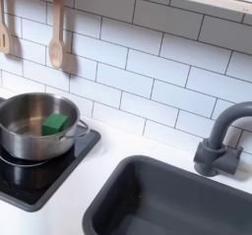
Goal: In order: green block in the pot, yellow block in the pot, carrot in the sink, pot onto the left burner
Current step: 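Put the yellow block in the pot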
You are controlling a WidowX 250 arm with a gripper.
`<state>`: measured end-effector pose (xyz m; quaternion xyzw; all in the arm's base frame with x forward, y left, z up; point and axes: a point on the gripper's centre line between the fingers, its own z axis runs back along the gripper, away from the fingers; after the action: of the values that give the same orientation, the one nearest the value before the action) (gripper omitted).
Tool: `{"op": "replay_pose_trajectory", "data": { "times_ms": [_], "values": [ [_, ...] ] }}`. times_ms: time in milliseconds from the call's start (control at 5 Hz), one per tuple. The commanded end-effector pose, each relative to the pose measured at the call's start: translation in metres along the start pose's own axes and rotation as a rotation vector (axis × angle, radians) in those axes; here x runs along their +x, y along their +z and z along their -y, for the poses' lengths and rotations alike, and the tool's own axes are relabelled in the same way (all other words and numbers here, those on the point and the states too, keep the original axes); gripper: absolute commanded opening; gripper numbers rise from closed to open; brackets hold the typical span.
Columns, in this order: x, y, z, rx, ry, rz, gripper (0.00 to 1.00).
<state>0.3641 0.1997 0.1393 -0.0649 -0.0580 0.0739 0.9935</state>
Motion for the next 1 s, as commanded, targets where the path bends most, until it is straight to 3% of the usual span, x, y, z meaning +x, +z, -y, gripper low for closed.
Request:
{"op": "replay_pose_trajectory", "data": {
  "times_ms": [0, 200, 400, 800],
  "values": [
    [-0.002, 0.025, 0.002, 0.006, 0.012, 0.035, 0.00],
    [-0.002, 0.025, 0.015, -0.028, -0.007, 0.012, 0.00],
    [0.000, 0.046, 0.022, -0.015, -0.001, 0.058, 0.00],
    [0.005, 0.049, 0.041, -0.033, -0.036, 0.055, 0.00]
  ]
}}
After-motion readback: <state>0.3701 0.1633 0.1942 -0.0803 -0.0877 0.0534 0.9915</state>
